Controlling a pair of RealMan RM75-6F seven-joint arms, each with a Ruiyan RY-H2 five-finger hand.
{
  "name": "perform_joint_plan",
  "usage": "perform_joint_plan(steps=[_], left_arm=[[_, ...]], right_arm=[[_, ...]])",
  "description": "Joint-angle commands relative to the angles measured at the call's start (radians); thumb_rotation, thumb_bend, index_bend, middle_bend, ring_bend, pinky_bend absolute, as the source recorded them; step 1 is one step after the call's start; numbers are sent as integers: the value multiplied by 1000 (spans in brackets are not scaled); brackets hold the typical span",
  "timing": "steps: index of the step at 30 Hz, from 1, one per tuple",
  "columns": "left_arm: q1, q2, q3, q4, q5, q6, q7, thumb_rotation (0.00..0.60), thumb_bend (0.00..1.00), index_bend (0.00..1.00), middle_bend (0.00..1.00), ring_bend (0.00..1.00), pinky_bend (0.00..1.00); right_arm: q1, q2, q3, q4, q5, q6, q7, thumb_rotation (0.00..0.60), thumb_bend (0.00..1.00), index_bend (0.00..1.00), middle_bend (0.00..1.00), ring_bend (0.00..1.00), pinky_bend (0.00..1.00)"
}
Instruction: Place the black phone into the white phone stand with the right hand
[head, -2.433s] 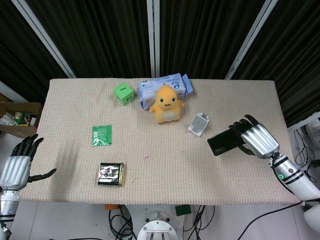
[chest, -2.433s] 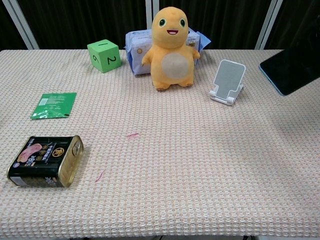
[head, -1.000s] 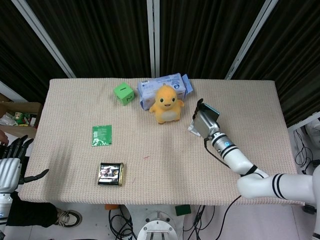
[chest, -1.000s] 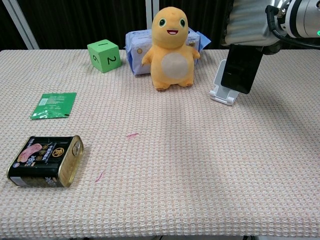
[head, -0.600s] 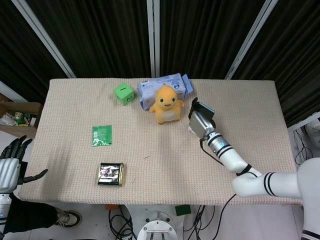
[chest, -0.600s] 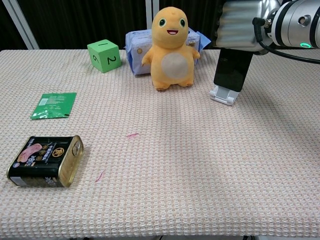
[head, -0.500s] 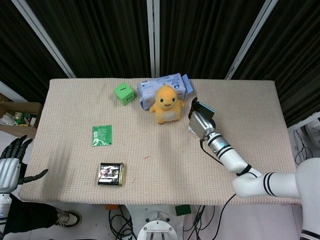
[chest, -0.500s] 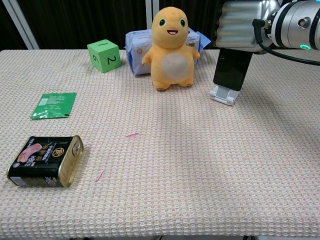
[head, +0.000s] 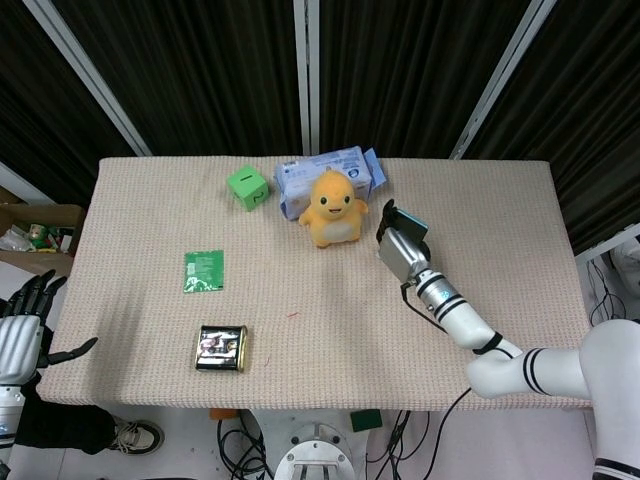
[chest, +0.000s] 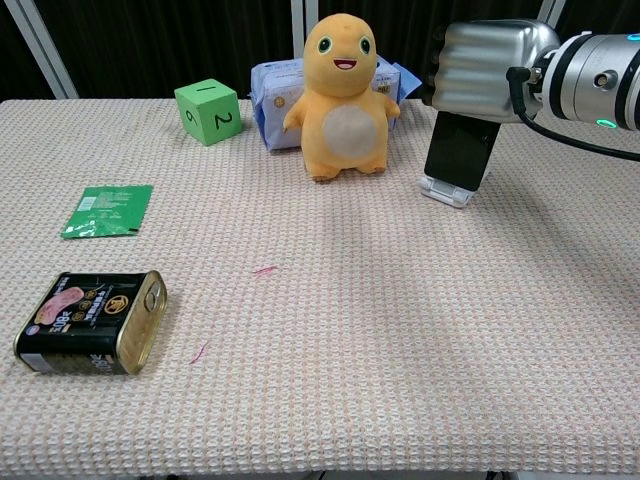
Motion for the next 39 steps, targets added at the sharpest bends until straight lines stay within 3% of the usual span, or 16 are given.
perform_joint_plan(steps=[1,17,21,25,28,33,37,39], left_arm=[[0,0,0,1,-2,-2,1,398,72,112,43,16,139],[0,-1,0,4,-3,-6,-6,397,72,112,43,16,139],[-3,0,-2,0,0,-5,2,397,72,111,43,16,139],[-5,2,-3,-5,2,-5,6,397,73,112,43,16,139],[-4,2,-2,-7,-1,-8,9,395,72,112,43,16,139],[-7,0,-1,-9,2,-9,15,398,73,112,43,16,139],[-8,-1,-1,-8,0,-12,16,398,72,112,43,16,139],[-7,-1,-1,-7,-2,-13,16,399,72,111,43,16,139]], right_arm=[[-7,-11,2,13,-10,-3,7,600,799,892,636,518,203],[-22,-25,15,23,5,-18,3,600,795,892,636,519,200],[-30,-35,20,35,5,-10,5,600,790,890,632,519,243],[-36,-38,23,38,13,-10,5,600,778,862,617,517,207],[-40,-39,26,34,38,-2,-13,600,707,713,554,464,152],[-41,-35,28,25,47,-4,-16,600,575,429,391,284,77],[-44,-31,25,24,50,-9,-12,600,478,100,255,134,13],[-45,-30,25,24,51,-12,-8,600,458,22,174,60,2]])
